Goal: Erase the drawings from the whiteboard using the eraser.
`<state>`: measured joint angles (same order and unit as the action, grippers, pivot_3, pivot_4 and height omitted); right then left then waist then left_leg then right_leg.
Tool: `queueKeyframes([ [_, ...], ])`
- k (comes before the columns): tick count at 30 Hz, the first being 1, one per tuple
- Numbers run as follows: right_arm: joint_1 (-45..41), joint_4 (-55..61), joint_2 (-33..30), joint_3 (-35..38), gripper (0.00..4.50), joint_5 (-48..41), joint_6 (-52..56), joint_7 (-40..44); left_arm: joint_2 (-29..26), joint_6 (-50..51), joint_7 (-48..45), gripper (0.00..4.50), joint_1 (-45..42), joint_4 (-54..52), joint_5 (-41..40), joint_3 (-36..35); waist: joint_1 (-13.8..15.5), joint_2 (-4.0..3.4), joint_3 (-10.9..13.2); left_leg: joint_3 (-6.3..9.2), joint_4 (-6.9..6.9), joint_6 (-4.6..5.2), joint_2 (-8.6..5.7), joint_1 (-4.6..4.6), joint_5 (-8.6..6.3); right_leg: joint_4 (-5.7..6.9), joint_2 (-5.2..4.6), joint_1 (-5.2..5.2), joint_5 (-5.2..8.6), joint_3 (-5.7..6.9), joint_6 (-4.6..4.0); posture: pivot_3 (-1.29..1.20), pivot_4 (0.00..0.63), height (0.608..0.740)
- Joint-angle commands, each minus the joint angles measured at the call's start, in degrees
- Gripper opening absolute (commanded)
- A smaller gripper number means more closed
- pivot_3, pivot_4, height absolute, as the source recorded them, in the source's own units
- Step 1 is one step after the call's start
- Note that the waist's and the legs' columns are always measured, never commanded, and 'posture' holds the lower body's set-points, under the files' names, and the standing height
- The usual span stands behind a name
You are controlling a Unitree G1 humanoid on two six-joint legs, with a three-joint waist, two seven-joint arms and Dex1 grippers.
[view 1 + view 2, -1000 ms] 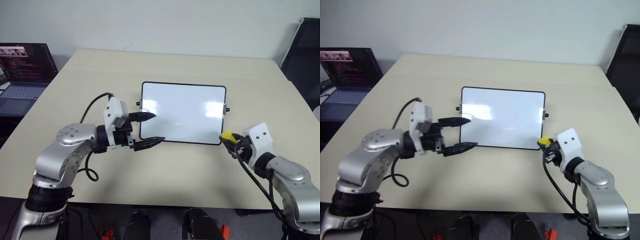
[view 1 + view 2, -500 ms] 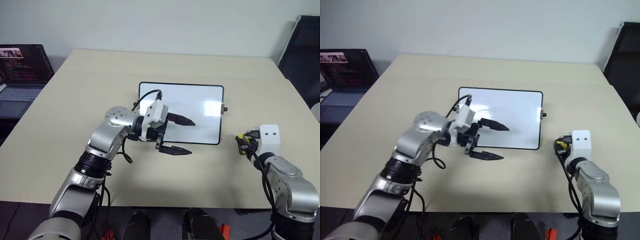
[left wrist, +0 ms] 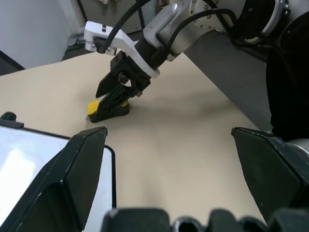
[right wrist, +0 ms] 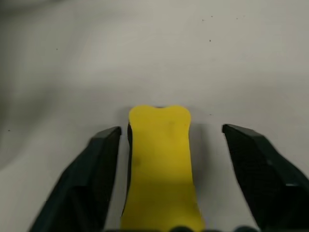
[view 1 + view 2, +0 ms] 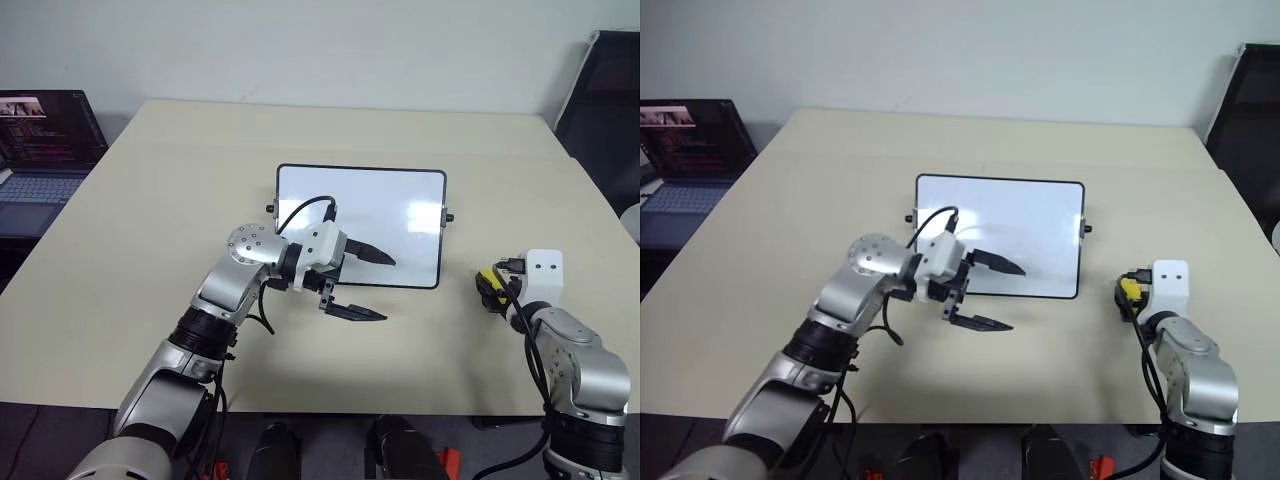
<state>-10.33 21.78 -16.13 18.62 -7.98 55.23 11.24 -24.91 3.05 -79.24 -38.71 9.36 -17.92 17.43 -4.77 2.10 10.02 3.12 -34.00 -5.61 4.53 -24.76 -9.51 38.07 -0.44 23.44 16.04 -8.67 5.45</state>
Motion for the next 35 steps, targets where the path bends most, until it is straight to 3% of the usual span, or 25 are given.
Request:
queueKeyframes([
  [1, -0.5, 4.2, -1.6, 1.1, 4.47, -1.3, -2.0, 0.5, -1.1, 0.9, 3.4, 4.50, 1.8, -1.6, -0.5, -3.8, 0.0, -0.02, 0.0, 0.00, 0.00, 0.00, 0.00, 0.00, 0.00, 0.00, 0.00, 0.00, 0.00, 0.00, 0.00, 0.00, 0.150, 0.740],
  [9, 5.8, 16.5, -1.4, -1.6, 4.47, -1.5, -9.2, 1.2, -4.0, 13.9, 16.8, 4.50, 13.8, -12.7, -4.8, -13.1, 0.0, -0.08, 0.0, 0.06, 0.00, 0.00, 0.01, 0.00, 0.00, 0.00, 0.00, -0.02, 0.02, 0.04, 0.02, 0.00, 0.150, 0.740],
  [14, 17.6, 16.7, 4.0, -5.8, 4.47, 4.0, -32.2, -2.3, 2.1, 24.2, 36.9, 4.50, 30.2, -30.9, -9.9, -22.2, 0.1, -0.09, 0.0, 0.05, 0.05, -0.02, 0.03, 0.00, -0.02, -0.02, -0.04, -0.03, 0.09, 0.07, 0.03, 0.00, 0.150, 0.740],
  [19, 30.7, 10.9, 9.0, -4.9, 4.47, -0.3, -47.5, 1.2, 9.7, 22.8, 56.3, 4.50, 38.8, -37.7, -1.6, -26.1, 1.0, 0.00, -0.1, 0.04, -0.05, -0.03, 0.02, 0.19, -0.01, -0.04, -0.06, -0.22, 0.21, 0.04, -0.31, 0.00, 0.150, 0.740],
  [24, 32.6, 6.1, 10.0, -3.3, 4.47, -4.9, -49.8, 2.7, 11.5, 22.4, 65.7, 4.50, 39.0, -35.8, 3.3, -28.9, 0.8, 0.01, -0.1, -0.04, -0.28, -0.08, 0.00, 0.57, -0.03, -0.18, -0.07, -0.19, 0.05, -0.10, -0.51, 0.00, 0.150, 0.740],
  [30, 32.2, 5.2, 8.1, -2.2, 4.47, -5.2, -47.9, 1.8, 12.4, 23.1, 67.4, 4.50, 41.0, -36.3, 3.5, -27.1, 0.0, 0.03, -0.1, -0.07, -0.29, -0.43, -0.03, 0.68, -0.25, -1.11, -0.25, -0.31, 0.01, -0.12, -0.57, 0.00, 0.150, 0.740],
  [35, 32.8, 6.0, 7.3, -2.0, 4.47, -5.6, -46.3, 1.2, 13.0, 23.1, 69.3, 4.50, 43.2, -36.6, 4.2, -26.7, 0.0, 0.10, -0.1, -0.29, -0.29, -0.40, -0.16, 0.66, -0.23, -1.07, -0.47, -0.29, 0.00, -0.17, -0.56, 0.00, 0.150, 0.740],
])
